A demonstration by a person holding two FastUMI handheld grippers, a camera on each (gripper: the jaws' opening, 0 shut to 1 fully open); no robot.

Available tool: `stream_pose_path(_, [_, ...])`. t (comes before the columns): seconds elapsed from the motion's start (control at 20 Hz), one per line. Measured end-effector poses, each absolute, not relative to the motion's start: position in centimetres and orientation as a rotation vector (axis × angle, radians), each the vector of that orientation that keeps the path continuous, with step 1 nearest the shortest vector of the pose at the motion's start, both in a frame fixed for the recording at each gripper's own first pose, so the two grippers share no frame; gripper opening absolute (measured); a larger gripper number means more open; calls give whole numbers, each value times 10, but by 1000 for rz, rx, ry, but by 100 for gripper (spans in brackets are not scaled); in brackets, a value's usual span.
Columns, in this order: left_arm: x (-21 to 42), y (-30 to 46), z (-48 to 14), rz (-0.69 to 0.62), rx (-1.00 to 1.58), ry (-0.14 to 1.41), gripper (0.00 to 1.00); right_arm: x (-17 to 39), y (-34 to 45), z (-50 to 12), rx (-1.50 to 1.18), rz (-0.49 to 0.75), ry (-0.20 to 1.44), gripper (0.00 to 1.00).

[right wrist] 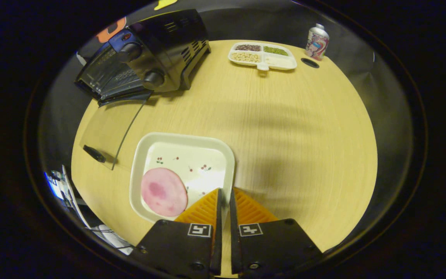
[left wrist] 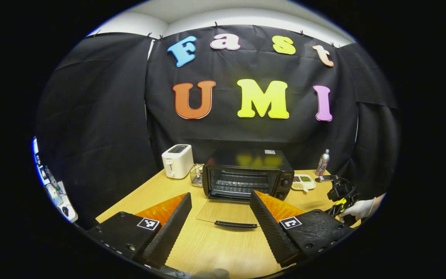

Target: Open the electric oven with the left hand, put the food in, and close the electric oven.

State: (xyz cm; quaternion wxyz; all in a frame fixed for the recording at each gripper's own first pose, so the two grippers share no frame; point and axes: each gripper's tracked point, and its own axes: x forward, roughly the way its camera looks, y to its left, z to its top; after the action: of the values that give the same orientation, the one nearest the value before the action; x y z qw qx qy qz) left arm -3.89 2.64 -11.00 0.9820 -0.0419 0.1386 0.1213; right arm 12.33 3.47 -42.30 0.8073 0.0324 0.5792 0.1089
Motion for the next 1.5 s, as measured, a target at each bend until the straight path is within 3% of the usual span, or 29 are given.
stream_pose_path(0.05, [-42,27,-111,264,-80,281,96,123,35,-422,96,243,1244,7])
stream_pose_path(0.25, [-51,30,-108,314,-67,298,97,125,38,-422,256,338,1228,1])
stream_pose_path(0.55, [-50,24,-93,274,-57,283,97,121,44,-410,553,380,1149,4])
stream_pose_path(0.7, [-48,21,-89,202,-55,273,96,114,37,-386,641,349,1069,0])
stream_pose_path(0.8, [-44,20,-87,155,-52,268,97,107,32,-362,717,310,1012,4])
stream_pose_path(1.0, [-46,45,-85,146,-32,244,96,98,46,-325,768,258,893,4])
stream_pose_path(1.5, [-33,85,-94,110,57,231,97,128,210,-314,1036,118,720,0])
